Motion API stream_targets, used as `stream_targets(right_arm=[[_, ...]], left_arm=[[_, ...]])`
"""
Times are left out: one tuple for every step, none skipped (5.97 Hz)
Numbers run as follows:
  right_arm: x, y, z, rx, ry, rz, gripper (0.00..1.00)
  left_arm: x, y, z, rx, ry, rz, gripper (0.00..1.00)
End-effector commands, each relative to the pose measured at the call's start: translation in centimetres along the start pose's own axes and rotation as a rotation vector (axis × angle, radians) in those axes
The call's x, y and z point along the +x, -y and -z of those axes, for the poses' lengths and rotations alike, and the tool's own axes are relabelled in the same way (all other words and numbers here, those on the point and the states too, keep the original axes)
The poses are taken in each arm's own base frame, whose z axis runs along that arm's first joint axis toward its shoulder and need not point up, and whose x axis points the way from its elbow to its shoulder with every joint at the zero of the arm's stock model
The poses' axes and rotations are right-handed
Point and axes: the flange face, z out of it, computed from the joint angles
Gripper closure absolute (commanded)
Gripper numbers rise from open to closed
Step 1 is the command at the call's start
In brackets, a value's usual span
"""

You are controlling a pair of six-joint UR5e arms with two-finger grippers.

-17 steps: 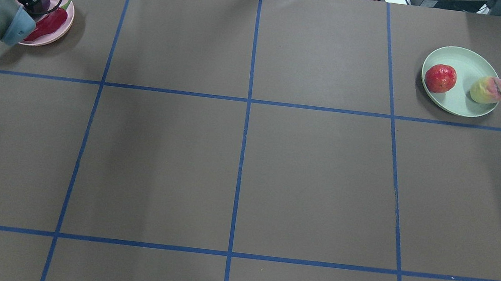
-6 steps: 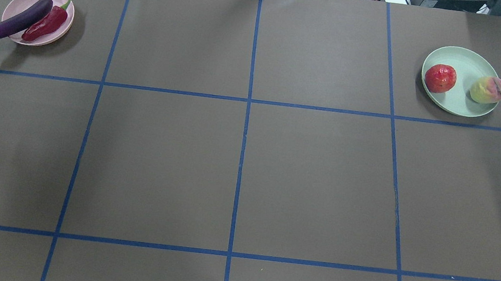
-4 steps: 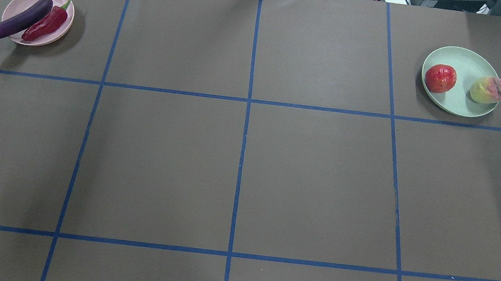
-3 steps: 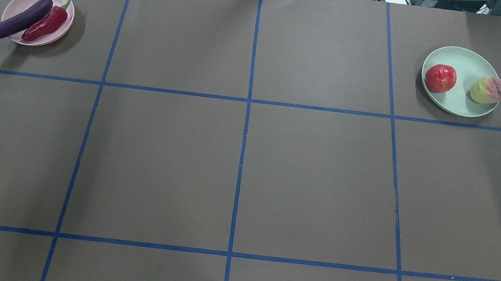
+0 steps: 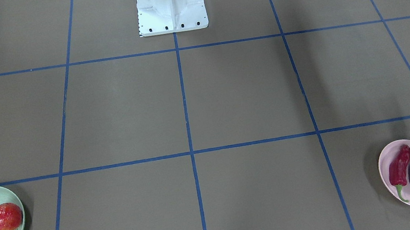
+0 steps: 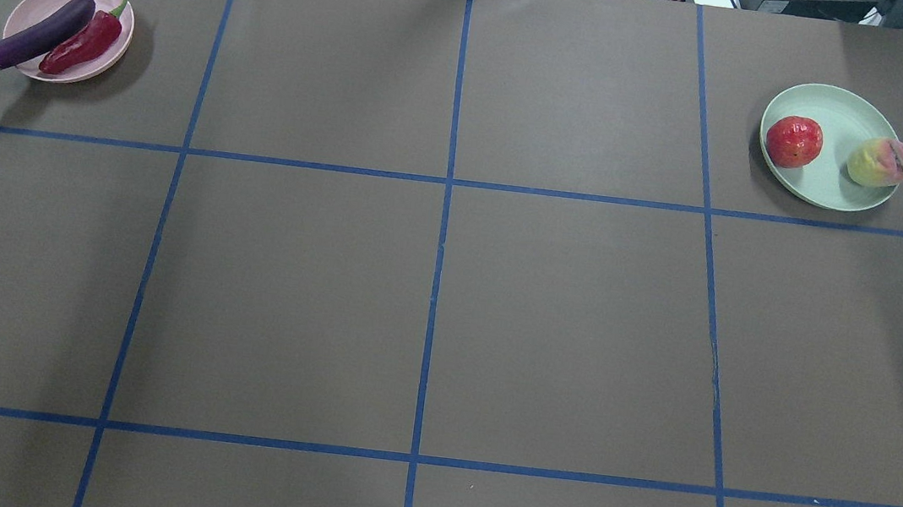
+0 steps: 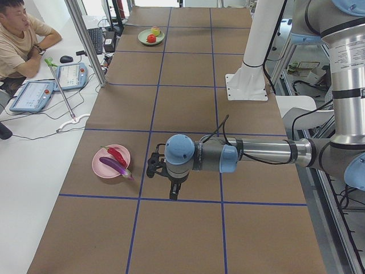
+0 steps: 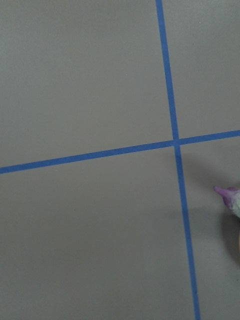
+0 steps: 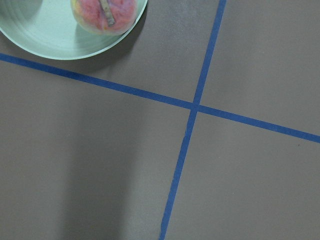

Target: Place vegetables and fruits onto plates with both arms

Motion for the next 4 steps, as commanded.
stream_targets(right_arm=[[0.04,-0.10,-0.06,-0.001,0.000,-0.001,0.00],[-0.01,-0.09,0.00,0.000,0.000,0.000,0.00],[-0.02,-0.15,0.00,0.000,0.000,0.000,0.00],[-0.13,-0.17,0.12,0.002,0.000,0.002,0.00]], left_arm=[[-0.29,-0.01,0.34,0.004,0.029,-0.015,0.00],[-0.22,0.54,0.87,0.011,0.038,-0.015,0.00],[-0.37,0.36,0.73,0.004,0.047,-0.021,0.00],[-0.38,0.03,0.23,-0.021,0.047,-0.006,0.00]])
